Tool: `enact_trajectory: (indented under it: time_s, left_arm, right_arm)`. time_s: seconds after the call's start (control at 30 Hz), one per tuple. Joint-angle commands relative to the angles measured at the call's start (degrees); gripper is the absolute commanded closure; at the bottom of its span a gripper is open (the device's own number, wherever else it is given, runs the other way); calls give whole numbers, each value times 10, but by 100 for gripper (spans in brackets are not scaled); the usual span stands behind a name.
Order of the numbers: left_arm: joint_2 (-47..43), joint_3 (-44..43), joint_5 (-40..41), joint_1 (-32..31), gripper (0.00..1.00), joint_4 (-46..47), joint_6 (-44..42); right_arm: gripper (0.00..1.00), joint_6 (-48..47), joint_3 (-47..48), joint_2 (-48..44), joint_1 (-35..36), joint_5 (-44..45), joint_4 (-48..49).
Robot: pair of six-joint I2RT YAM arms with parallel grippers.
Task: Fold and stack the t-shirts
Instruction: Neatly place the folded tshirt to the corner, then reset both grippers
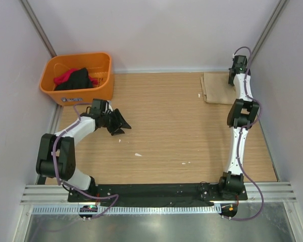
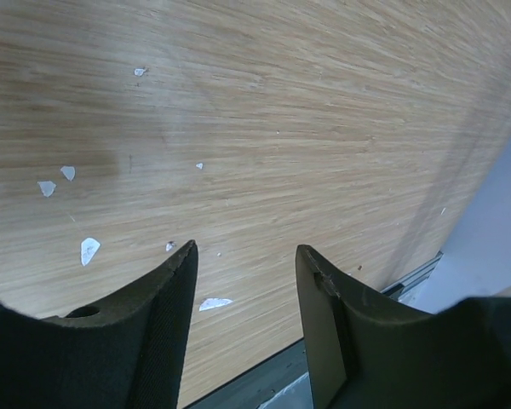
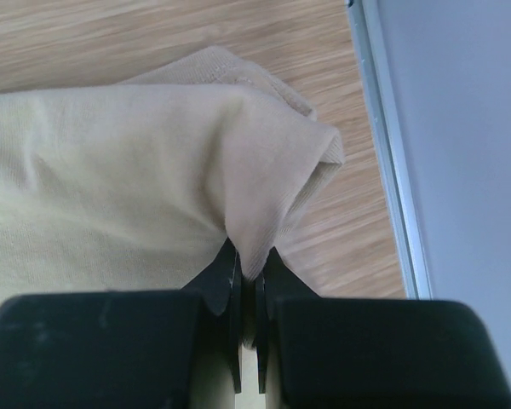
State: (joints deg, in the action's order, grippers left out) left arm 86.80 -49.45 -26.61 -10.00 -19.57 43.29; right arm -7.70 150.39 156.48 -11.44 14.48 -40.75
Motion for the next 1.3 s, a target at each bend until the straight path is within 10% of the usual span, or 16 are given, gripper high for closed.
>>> enact_trajectory:
  time_s: [0.0, 0.53, 0.7, 0.87, 1.27]
  left_arm:
    - [16, -34, -20, -5, 49, 2, 2]
    - [69, -59, -34, -41, 53, -11, 4]
    - [60, -51, -29, -49, 54, -11, 3]
    - [8, -29, -17, -56, 54, -14, 10]
    - [-248, 131, 23, -112, 52, 21, 100]
  right_arm:
    - [99, -13, 35, 0, -10, -23, 52]
    - [95, -36, 26, 22, -28, -3, 168]
    - [75, -32, 16, 13, -31, 21, 178]
    - [31, -4, -31, -59, -26, 51, 172]
    - [0, 133, -327, -374, 46, 102, 53]
